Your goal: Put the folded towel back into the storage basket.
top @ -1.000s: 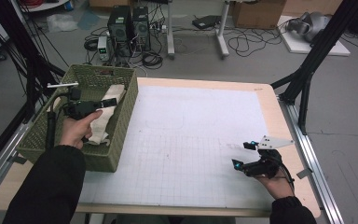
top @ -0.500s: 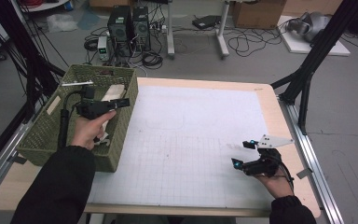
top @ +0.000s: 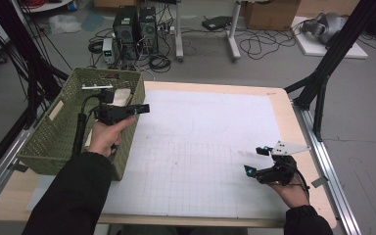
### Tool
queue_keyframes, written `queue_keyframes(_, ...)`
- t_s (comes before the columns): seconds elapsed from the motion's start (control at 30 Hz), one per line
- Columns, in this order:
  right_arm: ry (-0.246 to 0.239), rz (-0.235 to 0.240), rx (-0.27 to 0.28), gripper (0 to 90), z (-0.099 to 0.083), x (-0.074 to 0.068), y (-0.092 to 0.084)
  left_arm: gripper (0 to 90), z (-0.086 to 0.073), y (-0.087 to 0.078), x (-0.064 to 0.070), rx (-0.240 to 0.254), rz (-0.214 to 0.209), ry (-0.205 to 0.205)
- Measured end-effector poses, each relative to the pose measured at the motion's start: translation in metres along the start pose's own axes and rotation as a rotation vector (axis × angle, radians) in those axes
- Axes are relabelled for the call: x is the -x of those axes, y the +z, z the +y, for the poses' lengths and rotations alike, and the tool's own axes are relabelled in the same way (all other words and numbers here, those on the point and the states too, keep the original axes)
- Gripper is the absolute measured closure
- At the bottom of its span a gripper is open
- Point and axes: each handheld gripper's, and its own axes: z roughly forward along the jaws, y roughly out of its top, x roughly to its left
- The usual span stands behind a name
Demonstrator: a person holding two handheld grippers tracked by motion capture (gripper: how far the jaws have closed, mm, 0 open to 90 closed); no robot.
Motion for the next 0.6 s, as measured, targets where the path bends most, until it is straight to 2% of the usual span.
queue_keyframes(0.3, 0.0, 0.002, 0.006, 11.9, 0.0, 0.001, -0.001, 33.8, -0.002, 0.009, 0.01, 0.002, 0.029, 0.016)
queue_keyframes(0.6, -0.002, 0.002, 0.007, 11.9, 0.0, 0.001, -0.001, 33.2, -0.005, 0.017, 0.018, 0.009, 0.039, 0.036)
